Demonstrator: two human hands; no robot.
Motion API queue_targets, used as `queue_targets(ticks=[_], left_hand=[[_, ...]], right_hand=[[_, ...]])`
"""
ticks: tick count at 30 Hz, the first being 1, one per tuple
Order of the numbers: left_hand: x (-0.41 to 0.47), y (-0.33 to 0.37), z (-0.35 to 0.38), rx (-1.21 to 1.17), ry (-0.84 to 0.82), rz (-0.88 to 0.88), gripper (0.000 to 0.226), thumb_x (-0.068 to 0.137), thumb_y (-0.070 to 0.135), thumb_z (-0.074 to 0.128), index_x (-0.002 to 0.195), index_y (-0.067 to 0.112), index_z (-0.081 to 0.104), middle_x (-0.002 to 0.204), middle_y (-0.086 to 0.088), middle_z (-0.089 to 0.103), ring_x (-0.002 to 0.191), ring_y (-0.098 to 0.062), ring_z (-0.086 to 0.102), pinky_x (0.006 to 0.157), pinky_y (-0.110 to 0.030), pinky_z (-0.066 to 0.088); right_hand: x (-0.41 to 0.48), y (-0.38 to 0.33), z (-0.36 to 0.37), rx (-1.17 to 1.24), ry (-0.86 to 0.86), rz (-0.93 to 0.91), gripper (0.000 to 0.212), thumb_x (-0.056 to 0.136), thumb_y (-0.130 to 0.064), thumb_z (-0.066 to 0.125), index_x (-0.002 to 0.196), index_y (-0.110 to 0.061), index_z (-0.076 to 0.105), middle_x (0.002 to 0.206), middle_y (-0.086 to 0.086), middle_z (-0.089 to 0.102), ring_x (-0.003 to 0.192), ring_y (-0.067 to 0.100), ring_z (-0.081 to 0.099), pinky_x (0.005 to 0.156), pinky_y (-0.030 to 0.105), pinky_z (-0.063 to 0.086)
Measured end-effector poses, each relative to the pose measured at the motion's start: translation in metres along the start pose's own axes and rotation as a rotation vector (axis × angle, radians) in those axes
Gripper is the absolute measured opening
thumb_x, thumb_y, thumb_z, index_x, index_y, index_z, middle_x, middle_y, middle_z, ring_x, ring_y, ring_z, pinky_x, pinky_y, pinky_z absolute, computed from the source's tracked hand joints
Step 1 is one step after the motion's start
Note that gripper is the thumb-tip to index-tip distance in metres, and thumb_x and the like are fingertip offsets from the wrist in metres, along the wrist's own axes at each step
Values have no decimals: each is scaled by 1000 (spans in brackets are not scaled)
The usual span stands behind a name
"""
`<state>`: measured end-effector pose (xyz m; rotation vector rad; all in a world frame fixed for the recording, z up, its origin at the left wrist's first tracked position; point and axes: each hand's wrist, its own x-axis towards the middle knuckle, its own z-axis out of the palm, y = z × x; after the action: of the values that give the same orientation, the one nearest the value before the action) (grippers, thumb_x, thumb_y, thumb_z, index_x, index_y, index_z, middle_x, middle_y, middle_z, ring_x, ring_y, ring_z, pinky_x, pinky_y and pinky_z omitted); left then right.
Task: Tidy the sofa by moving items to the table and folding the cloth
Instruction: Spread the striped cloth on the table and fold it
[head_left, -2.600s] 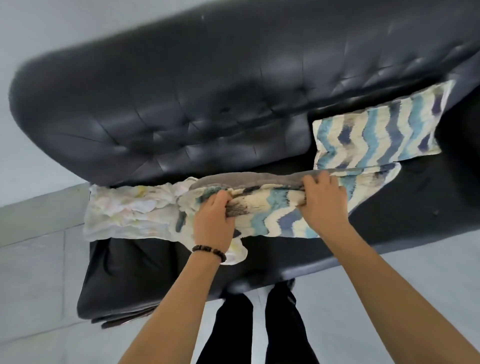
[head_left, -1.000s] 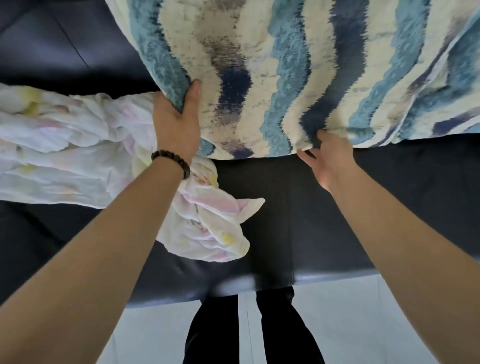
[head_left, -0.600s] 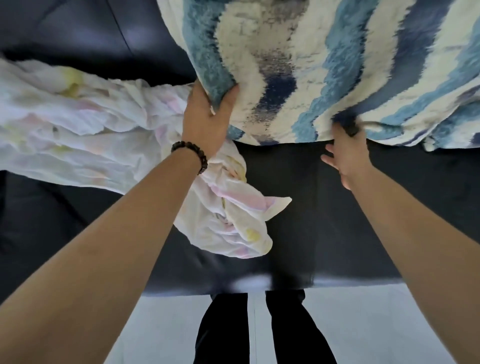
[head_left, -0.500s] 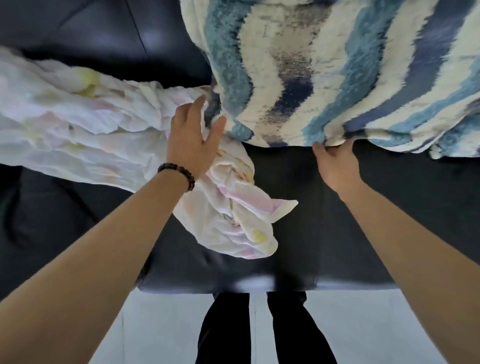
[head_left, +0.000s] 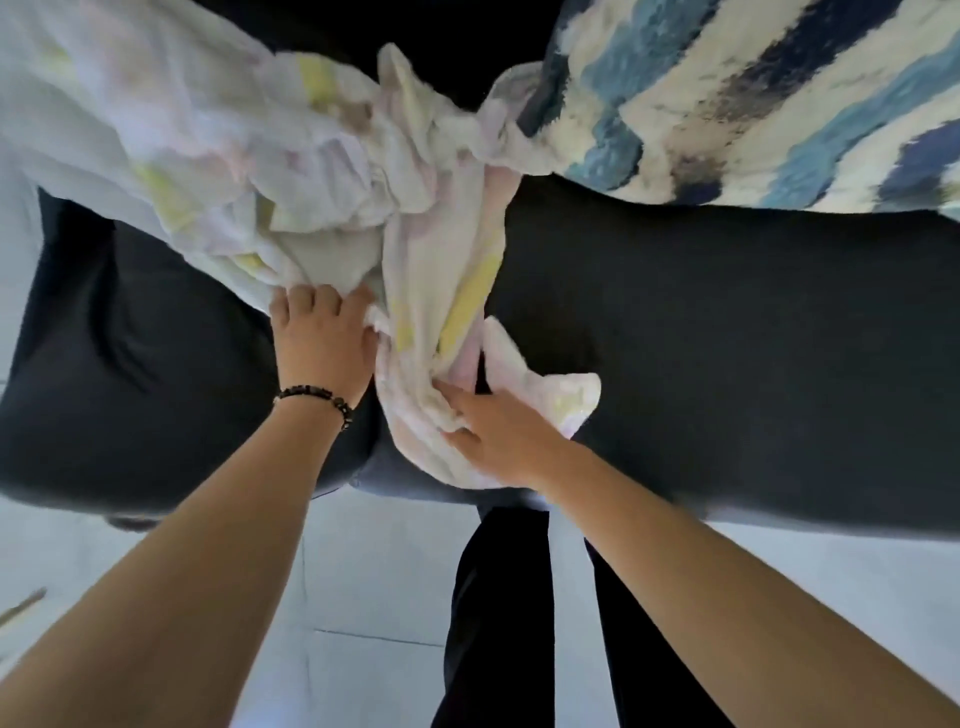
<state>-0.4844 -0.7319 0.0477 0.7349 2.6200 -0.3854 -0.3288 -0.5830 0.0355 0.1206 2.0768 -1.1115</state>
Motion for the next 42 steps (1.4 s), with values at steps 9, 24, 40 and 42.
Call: queue_targets(ticks=[9, 24, 40, 42], left_hand=[[-70, 23, 13, -263, -218, 129, 38, 80, 32, 70, 110, 10, 63, 97, -11, 64, 88, -34, 61, 65, -35, 45], [-94, 21, -13, -517, 329, 248, 24, 95, 18, 50, 101, 1, 64, 76, -15, 66, 64, -35, 62, 59, -35, 48], [-160, 73, -159, -217, 98, 465, 28, 75, 20, 73, 100, 11, 63, 77, -8, 63, 69, -31, 59, 55, -35, 43], [-163, 75, -208, -288, 131, 450, 27, 81, 18, 65, 107, 14, 62, 86, -7, 64, 79, -32, 59, 60, -34, 40]], right_hand=[[-116, 118, -53, -187, 638, 803, 37, 99, -33, 42, 133, -20, 49, 118, 17, 60, 102, 42, 59, 78, 46, 46], [-47, -4, 25, -258, 325, 168, 92, 82, -53, 68, 154, -15, 26, 141, 11, 49, 129, 31, 47, 109, 43, 36], [-299, -31, -101, -132, 565, 514, 52, 80, -65, 64, 119, -35, 49, 86, -9, 62, 79, 18, 59, 70, 30, 39], [-350, -42, -122, -110, 640, 564, 57, 77, -60, 68, 125, -36, 48, 98, -8, 64, 88, 19, 61, 73, 32, 41]])
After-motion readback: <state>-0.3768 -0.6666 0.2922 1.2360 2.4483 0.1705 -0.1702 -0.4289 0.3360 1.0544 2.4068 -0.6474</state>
